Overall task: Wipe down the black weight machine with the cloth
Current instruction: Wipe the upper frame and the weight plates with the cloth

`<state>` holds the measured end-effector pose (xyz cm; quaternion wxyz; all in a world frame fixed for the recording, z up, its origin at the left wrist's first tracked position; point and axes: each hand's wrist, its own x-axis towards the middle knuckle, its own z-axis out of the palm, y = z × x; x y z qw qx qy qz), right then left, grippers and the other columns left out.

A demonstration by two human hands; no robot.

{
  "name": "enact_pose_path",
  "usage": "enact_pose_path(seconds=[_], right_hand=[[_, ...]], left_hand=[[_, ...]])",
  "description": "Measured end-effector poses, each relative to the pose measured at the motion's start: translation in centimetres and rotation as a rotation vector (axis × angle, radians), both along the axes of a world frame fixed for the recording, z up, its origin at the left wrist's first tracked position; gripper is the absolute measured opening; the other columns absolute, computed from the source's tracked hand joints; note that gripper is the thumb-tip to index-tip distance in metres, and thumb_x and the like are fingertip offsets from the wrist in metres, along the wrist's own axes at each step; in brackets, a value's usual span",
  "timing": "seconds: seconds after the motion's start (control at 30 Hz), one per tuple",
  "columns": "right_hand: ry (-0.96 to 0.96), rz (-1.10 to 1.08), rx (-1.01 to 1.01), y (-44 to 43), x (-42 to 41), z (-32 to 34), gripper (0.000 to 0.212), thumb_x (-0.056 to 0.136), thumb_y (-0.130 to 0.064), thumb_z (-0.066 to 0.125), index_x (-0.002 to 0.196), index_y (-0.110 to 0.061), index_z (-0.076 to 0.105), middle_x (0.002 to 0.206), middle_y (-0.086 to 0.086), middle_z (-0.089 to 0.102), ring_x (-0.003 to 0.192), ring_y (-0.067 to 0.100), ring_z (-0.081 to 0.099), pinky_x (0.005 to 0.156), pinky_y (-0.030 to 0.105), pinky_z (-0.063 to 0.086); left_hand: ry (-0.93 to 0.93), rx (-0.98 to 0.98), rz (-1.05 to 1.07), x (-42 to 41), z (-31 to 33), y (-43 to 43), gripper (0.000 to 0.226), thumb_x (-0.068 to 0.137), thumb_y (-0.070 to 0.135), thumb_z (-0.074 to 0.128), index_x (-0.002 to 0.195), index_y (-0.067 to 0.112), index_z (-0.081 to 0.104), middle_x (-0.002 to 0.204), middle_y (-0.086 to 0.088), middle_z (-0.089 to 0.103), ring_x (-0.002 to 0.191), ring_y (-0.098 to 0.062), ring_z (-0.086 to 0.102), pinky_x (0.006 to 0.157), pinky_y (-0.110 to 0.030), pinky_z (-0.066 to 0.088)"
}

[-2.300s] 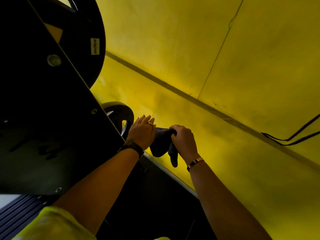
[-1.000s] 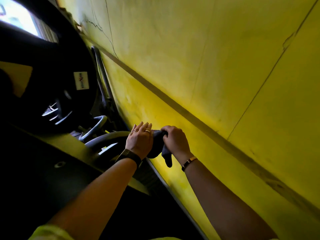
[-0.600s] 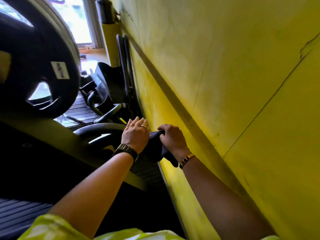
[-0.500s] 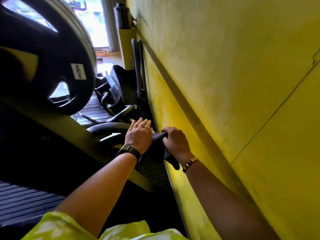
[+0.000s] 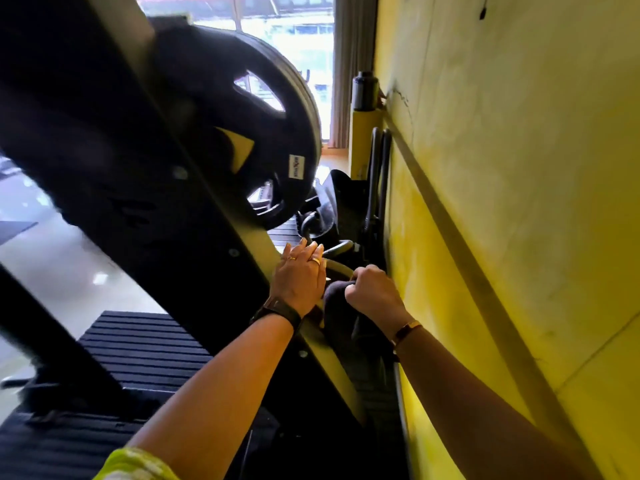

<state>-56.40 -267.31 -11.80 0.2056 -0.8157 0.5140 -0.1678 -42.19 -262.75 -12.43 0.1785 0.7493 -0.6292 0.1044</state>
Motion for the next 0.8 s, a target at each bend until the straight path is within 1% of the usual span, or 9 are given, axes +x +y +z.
enact_pose_path(seconds=[0.1,0.17,0.2,0.23,0.3,0.37,0.47,0.63,0.8], right_hand=[[0.084,0.074,0.103,1.7,0.9,1.2,0.019,0.082,-0.027,0.062,0.088,-0.012,0.072,0.097,0.006,0.068,0.092,0.024,0.065,0.071,0.026,0.048],[0.129,0.14,0.171,3.1,1.4,1.5,0.009,0.077,-0.025,0.072,0.072,-0.018,0.071,0.082,-0.001,0.068,0.082,0.015,0.065,0.064,0.021,0.047],[0.142,0.149,0.184,3.8,1.6,1.6,0.013,0.076,-0.022,0.076,0.069,-0.018,0.066,0.078,-0.003,0.064,0.077,0.013,0.062,0.06,0.017,0.044],[0.153,0.156,0.172,4.7,2.0,1.8,0.013,0.076,-0.022,0.077,0.074,-0.017,0.065,0.081,-0.003,0.064,0.079,0.013,0.062,0.061,0.015,0.043],[0.132,0.14,0.086,6.3,2.9,2.3,0.026,0.077,-0.025,0.076,0.097,-0.01,0.068,0.102,0.006,0.068,0.098,0.024,0.064,0.073,0.022,0.047],[0.039,0.126,0.018,7.4,3.7,3.6,0.032,0.08,-0.026,0.072,0.108,-0.01,0.068,0.112,0.01,0.067,0.106,0.029,0.062,0.081,0.029,0.047],[-0.103,0.122,0.019,8.4,4.6,6.3,0.026,0.083,-0.027,0.07,0.105,-0.013,0.067,0.103,0.007,0.067,0.1,0.026,0.062,0.078,0.029,0.046],[-0.357,0.142,0.058,8.4,6.5,10.9,0.028,0.087,-0.027,0.065,0.108,-0.009,0.06,0.096,0.004,0.057,0.097,0.024,0.058,0.085,0.035,0.048],[-0.606,0.173,0.222,6.8,8.8,15.7,0.024,0.091,-0.027,0.059,0.106,-0.009,0.059,0.094,0.007,0.06,0.084,0.021,0.056,0.07,0.028,0.045]], left_hand=[[-0.064,-0.022,0.042,1.8,2.5,2.6,0.048,0.105,0.029,0.027,0.148,0.011,0.038,0.153,-0.005,0.039,0.146,-0.021,0.023,0.122,-0.037,0.007],[-0.084,-0.03,0.078,2.8,4.3,5.0,0.048,0.105,0.029,0.026,0.149,0.012,0.034,0.155,-0.004,0.035,0.147,-0.02,0.021,0.121,-0.036,0.005],[-0.09,-0.03,0.097,3.1,5.0,6.0,0.048,0.105,0.029,0.025,0.15,0.012,0.034,0.155,-0.003,0.034,0.147,-0.02,0.02,0.121,-0.035,0.005],[-0.101,-0.029,0.115,3.5,5.6,7.1,0.048,0.105,0.029,0.025,0.15,0.013,0.033,0.156,-0.003,0.034,0.147,-0.019,0.02,0.121,-0.035,0.004],[-0.124,-0.022,0.125,4.1,6.8,9.0,0.048,0.105,0.03,0.026,0.149,0.012,0.035,0.155,-0.003,0.035,0.147,-0.019,0.021,0.121,-0.035,0.005],[-0.128,-0.027,0.138,4.6,7.9,10.3,0.047,0.105,0.03,0.026,0.148,0.012,0.036,0.154,-0.004,0.037,0.146,-0.019,0.022,0.121,-0.036,0.007],[-0.159,-0.053,0.16,4.9,9.6,11.7,0.047,0.105,0.029,0.028,0.148,0.012,0.036,0.153,-0.004,0.038,0.146,-0.019,0.023,0.121,-0.036,0.007],[-0.239,-0.11,0.193,6.2,13.0,12.9,0.046,0.105,0.029,0.03,0.147,0.012,0.039,0.152,-0.004,0.041,0.145,-0.019,0.026,0.12,-0.035,0.007],[-0.361,-0.173,0.24,8.6,18.2,12.7,0.045,0.104,0.027,0.032,0.144,0.01,0.044,0.149,-0.006,0.045,0.143,-0.021,0.031,0.12,-0.037,0.011]])
